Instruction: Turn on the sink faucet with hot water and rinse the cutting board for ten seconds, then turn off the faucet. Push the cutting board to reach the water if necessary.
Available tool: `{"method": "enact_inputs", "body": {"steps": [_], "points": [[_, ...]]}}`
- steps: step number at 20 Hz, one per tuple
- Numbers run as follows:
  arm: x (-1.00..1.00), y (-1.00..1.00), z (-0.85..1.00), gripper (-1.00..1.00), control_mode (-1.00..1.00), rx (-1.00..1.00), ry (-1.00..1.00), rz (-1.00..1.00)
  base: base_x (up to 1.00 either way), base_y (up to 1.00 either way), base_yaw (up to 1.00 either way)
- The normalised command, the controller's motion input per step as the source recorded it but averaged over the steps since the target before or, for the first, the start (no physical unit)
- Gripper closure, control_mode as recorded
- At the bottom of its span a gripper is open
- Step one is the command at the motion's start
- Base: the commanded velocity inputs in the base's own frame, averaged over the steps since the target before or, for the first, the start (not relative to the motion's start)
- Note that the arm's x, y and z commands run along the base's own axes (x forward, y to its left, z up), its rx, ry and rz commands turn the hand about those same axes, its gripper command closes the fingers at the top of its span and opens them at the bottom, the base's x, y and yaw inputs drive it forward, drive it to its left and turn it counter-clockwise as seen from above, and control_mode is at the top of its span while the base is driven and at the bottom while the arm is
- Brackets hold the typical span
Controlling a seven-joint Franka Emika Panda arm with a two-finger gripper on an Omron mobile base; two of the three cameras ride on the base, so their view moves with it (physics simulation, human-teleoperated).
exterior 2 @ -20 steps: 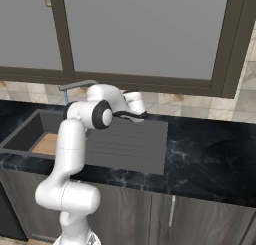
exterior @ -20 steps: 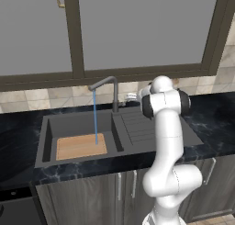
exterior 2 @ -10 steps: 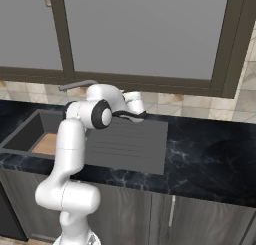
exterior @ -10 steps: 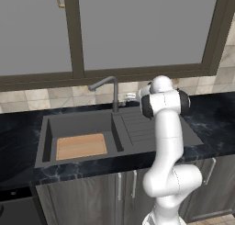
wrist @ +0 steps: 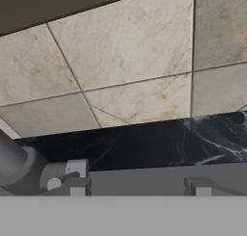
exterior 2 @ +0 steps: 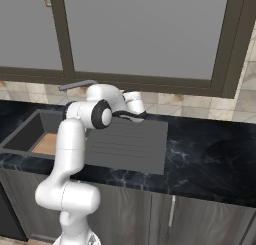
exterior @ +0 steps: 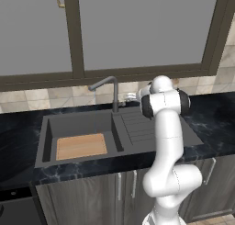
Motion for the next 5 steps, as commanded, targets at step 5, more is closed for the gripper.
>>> {"method": "enact_inputs", "body": {"steps": [5], "points": [[0.05,0.29,0.0,-1.0,-1.0,0.0,0.0,0.0,0.0,0.0,0.0]]}}
